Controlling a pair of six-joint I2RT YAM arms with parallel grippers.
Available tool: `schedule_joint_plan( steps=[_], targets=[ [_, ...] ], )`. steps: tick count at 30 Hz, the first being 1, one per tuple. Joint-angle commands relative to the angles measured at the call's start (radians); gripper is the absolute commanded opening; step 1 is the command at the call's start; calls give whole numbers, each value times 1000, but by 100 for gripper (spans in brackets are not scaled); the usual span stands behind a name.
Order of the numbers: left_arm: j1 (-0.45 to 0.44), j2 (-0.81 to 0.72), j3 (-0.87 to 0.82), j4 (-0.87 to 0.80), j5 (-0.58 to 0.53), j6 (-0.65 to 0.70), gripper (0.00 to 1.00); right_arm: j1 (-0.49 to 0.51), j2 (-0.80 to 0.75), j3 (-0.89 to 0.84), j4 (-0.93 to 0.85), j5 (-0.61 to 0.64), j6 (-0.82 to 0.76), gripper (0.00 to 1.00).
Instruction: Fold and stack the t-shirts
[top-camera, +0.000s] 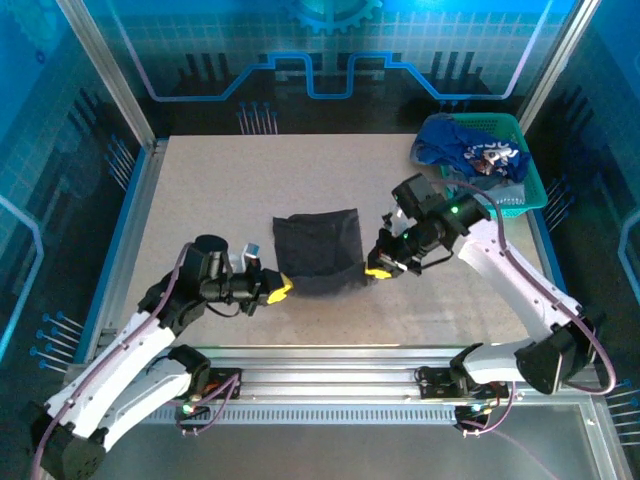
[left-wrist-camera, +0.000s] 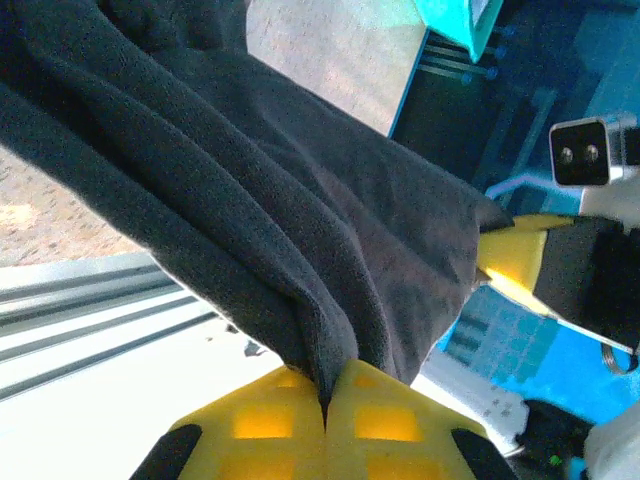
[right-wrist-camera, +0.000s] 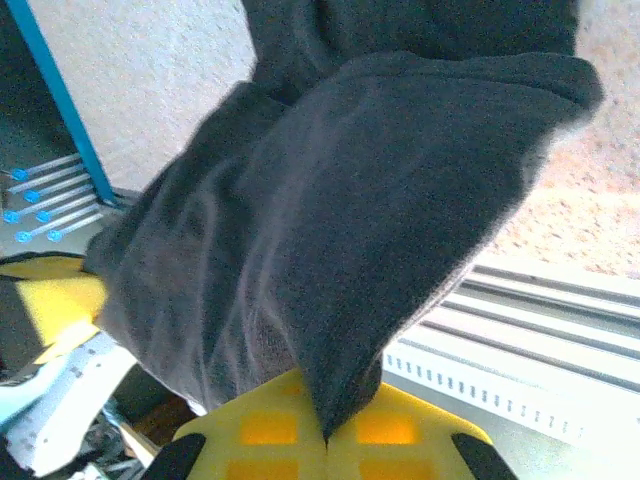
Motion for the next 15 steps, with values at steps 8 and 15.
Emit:
schedule_joint_plan(
  steps=[8, 15],
  targets=[
    [236, 352, 186, 128, -10, -80, 0, -145, 395, 266, 73, -97, 39, 0],
    [330, 756, 393, 186, 43, -38, 19, -216, 813, 598, 72, -121, 48, 23]
  ],
)
